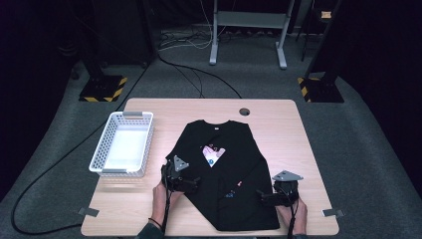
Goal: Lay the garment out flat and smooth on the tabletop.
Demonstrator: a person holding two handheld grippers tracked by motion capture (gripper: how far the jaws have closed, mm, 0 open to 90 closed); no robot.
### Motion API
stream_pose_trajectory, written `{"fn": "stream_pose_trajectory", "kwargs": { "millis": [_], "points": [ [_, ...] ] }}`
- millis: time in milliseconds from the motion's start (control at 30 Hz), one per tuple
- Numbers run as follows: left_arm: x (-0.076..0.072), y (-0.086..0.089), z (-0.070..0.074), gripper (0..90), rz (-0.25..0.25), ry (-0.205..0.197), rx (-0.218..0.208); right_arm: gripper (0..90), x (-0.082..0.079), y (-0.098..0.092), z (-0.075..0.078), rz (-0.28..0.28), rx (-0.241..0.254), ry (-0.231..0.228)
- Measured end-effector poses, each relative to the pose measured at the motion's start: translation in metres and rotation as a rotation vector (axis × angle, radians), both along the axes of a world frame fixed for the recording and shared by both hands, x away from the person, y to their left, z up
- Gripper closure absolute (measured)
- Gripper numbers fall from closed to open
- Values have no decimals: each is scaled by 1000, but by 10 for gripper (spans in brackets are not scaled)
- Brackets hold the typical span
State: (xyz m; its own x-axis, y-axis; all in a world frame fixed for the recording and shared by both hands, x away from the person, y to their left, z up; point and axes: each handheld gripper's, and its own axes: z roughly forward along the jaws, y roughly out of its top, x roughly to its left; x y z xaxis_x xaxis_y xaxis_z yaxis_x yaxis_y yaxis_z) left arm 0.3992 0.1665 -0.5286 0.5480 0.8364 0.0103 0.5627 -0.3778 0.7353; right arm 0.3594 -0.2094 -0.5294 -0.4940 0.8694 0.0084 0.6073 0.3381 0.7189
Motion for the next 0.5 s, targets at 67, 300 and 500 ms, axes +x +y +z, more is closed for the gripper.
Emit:
{"fn": "stream_pose_trajectory", "kwargs": {
  "millis": [67,300,500],
  "points": [
    [-1,0,0,25,1,-2,-2,0,0,0,0,1,0,0],
    [-3,-1,1,2,-36,0,-15,0,0,0,0,3,0,0],
    [-8,-11,6,2,-58,-13,-54,0,0,0,0,3,0,1]
  ]
}}
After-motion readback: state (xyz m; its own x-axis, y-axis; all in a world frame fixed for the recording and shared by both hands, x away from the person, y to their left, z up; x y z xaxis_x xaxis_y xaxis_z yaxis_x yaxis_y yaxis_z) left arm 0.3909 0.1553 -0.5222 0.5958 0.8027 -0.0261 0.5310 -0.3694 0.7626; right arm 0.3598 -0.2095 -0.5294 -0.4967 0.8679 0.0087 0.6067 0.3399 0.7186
